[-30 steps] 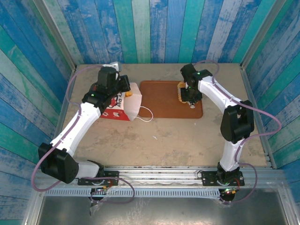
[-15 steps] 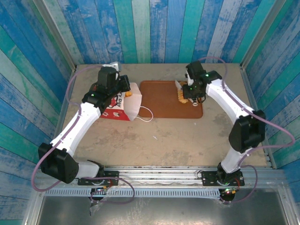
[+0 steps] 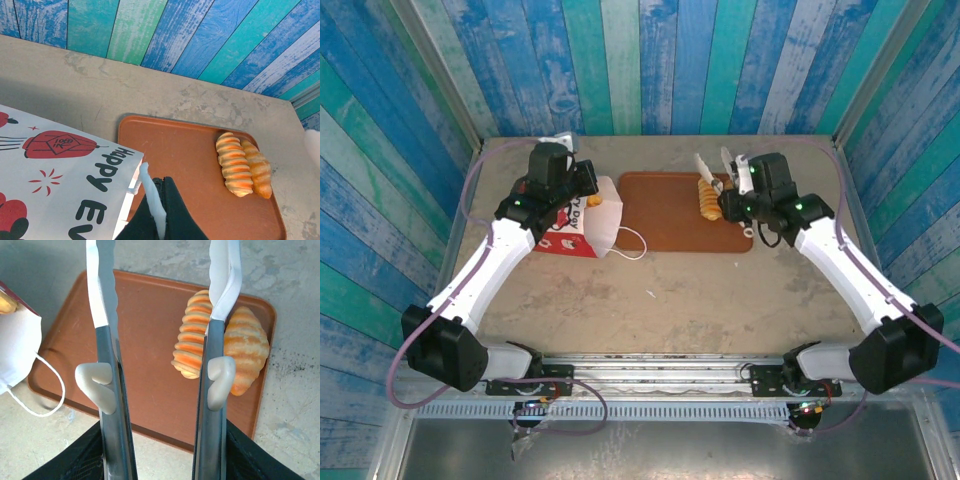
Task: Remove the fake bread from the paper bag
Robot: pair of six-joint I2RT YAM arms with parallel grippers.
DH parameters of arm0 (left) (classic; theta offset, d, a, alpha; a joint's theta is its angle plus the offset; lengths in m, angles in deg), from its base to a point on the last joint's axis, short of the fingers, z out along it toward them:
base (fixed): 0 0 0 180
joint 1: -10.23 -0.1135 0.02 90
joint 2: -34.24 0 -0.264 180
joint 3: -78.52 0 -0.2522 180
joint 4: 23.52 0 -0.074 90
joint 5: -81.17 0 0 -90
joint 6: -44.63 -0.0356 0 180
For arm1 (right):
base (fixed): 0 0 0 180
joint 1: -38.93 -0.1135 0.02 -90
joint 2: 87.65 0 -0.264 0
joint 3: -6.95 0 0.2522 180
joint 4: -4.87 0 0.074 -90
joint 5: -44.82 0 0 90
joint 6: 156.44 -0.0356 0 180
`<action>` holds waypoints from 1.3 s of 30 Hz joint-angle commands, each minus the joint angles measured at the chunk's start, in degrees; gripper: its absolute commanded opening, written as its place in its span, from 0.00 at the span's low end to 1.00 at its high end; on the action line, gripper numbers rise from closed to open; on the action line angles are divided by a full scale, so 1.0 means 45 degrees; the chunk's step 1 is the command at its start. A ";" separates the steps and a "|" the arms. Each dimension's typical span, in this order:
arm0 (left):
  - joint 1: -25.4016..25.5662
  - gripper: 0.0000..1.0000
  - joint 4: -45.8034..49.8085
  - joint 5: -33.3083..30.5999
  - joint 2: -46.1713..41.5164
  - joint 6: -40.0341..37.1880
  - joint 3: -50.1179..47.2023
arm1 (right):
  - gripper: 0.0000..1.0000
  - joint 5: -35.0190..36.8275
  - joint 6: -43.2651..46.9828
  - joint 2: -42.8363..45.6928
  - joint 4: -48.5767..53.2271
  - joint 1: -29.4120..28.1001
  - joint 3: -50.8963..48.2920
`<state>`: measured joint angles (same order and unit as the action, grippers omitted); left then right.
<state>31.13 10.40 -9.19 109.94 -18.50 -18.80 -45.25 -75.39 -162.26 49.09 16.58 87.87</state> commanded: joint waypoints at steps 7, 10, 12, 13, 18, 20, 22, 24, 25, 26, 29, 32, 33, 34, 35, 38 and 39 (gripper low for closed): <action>0.0042 0.00 0.0264 -0.0453 -0.0759 -0.0171 0.0123 | 0.50 -0.4383 0.1322 0.0203 -0.1239 0.0065 -0.0405; 0.0034 0.00 0.0263 -0.0649 -0.0768 -0.0190 -0.0023 | 0.49 -0.5543 0.1997 -0.0207 -0.1036 -0.0216 -0.0331; 0.0032 0.00 0.0360 -0.0835 -0.1196 -0.0210 -0.0024 | 0.49 -0.5487 0.2461 -0.0583 -0.0642 -0.0612 -0.0129; 0.0043 0.00 0.0378 -0.0959 -0.1268 -0.0244 -0.0043 | 0.49 -0.5580 0.2732 -0.0760 -0.0412 -0.0794 -0.0012; 0.0041 0.00 0.0616 -0.1818 -0.1727 -0.0393 -0.0234 | 0.49 -0.5166 0.3723 -0.1844 0.0541 -0.2266 0.0844; 0.0029 0.00 0.0685 -0.2024 -0.1916 -0.0499 -0.0305 | 0.49 -0.4654 0.3761 -0.2357 0.0661 -0.2995 0.1177; 0.0042 0.00 0.0767 -0.2062 -0.2032 -0.0629 -0.0334 | 0.49 -0.4473 0.3791 -0.2863 0.0861 -0.3502 0.1567; 0.0042 0.00 0.0939 -0.2104 -0.2074 -0.0739 -0.0290 | 0.49 -0.4162 0.3805 -0.3311 0.0960 -0.3944 0.1947; 0.0041 0.00 0.1028 -0.2142 -0.2095 -0.0790 -0.0278 | 0.49 -0.3906 0.3856 -0.3496 0.0986 -0.4203 0.2113; 0.0042 0.00 0.1099 -0.2145 -0.2114 -0.0843 -0.0285 | 0.49 -0.3608 0.3919 -0.3690 0.1012 -0.4495 0.2259; 0.0032 0.00 0.1164 -0.2145 -0.2154 -0.0894 -0.0300 | 0.48 -0.2929 0.4001 -0.4218 0.1094 -0.5152 0.2685; 0.0040 0.00 0.1164 -0.2014 -0.2179 -0.0921 -0.0279 | 0.48 -0.1716 0.3938 -0.4706 0.1223 -0.5642 0.3127; 0.0037 0.00 0.1164 -0.1969 -0.2174 -0.0952 -0.0275 | 0.48 -0.1387 0.3915 -0.4871 0.1290 -0.5727 0.3258; 0.0042 0.00 0.1183 -0.1955 -0.2174 -0.0952 -0.0272 | 0.48 -0.1006 0.3833 -0.5036 0.1334 -0.5800 0.3438; 0.0042 0.00 0.1166 -0.1961 -0.2174 -0.0950 -0.0264 | 0.48 -0.0680 0.3792 -0.5198 0.1407 -0.5859 0.3604; 0.0049 0.00 0.1142 -0.1903 -0.2174 -0.0930 -0.0258 | 0.48 -0.0133 0.3727 -0.5569 0.1532 -0.5973 0.4115; 0.0042 0.00 0.1116 -0.1901 -0.2174 -0.0913 -0.0279 | 0.48 -0.0031 0.3773 -0.5672 0.1550 -0.6018 0.4268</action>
<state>31.13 15.78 -17.33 102.84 -21.61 -19.74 -50.13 -58.56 -187.00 55.32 -10.09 104.30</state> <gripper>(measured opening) 0.041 0.485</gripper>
